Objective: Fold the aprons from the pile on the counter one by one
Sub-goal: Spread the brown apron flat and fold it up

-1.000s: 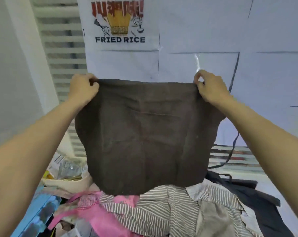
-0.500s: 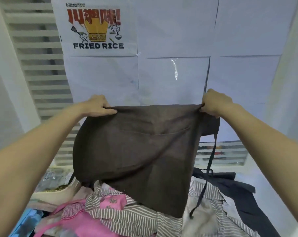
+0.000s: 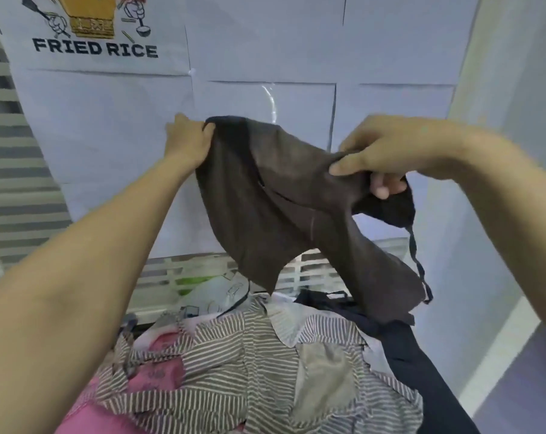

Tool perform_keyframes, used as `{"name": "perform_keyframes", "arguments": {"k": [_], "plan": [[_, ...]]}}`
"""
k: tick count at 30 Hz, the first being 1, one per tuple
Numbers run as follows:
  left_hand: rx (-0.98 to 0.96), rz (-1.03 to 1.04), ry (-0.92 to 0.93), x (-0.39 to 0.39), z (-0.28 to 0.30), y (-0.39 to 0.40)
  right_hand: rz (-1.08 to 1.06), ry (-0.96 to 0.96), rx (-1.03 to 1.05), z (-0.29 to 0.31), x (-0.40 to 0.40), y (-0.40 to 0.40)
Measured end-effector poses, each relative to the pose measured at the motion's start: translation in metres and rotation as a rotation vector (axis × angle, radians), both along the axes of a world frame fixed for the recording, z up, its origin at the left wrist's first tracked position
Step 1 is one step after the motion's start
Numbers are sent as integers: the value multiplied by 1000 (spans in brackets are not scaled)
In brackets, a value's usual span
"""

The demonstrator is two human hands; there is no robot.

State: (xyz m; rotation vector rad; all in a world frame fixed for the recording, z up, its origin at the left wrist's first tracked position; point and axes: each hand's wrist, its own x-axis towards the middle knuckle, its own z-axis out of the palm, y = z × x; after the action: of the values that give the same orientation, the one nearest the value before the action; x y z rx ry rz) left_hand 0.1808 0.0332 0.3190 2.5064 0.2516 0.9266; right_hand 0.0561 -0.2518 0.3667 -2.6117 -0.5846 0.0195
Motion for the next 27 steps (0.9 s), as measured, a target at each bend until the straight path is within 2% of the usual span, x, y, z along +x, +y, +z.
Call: {"name": "perform_keyframes", "arguments": {"k": [2, 5, 9, 11, 13, 14, 16, 19, 24, 27], "plan": [[47, 81, 126, -10, -28, 24, 175, 179, -81, -45, -6, 36], [-58, 195, 332, -40, -110, 64, 283, 379, -169, -156, -7, 107], [-278, 101, 709, -109, -231, 81, 217, 328, -236, -302, -33, 183], [-390, 31, 894, -146, -281, 82, 259, 351, -267, -343, -56, 206], [-564, -69, 998, -172, -315, 76, 299, 371, -272, -361, -66, 214], [-602, -103, 995, -180, -327, 76, 327, 387, -260, -367, -68, 218], [-560, -110, 912, -189, -341, 76, 404, 410, -244, -375, -68, 220], [-502, -27, 770, -196, -352, 74, 442, 411, -238, -382, -71, 213], [-483, -83, 561, -193, -344, 66, 170, 312, -301, -394, -73, 174], [-352, -102, 473, -189, -328, 64, 11, 278, -296, -389, -62, 151]]}}
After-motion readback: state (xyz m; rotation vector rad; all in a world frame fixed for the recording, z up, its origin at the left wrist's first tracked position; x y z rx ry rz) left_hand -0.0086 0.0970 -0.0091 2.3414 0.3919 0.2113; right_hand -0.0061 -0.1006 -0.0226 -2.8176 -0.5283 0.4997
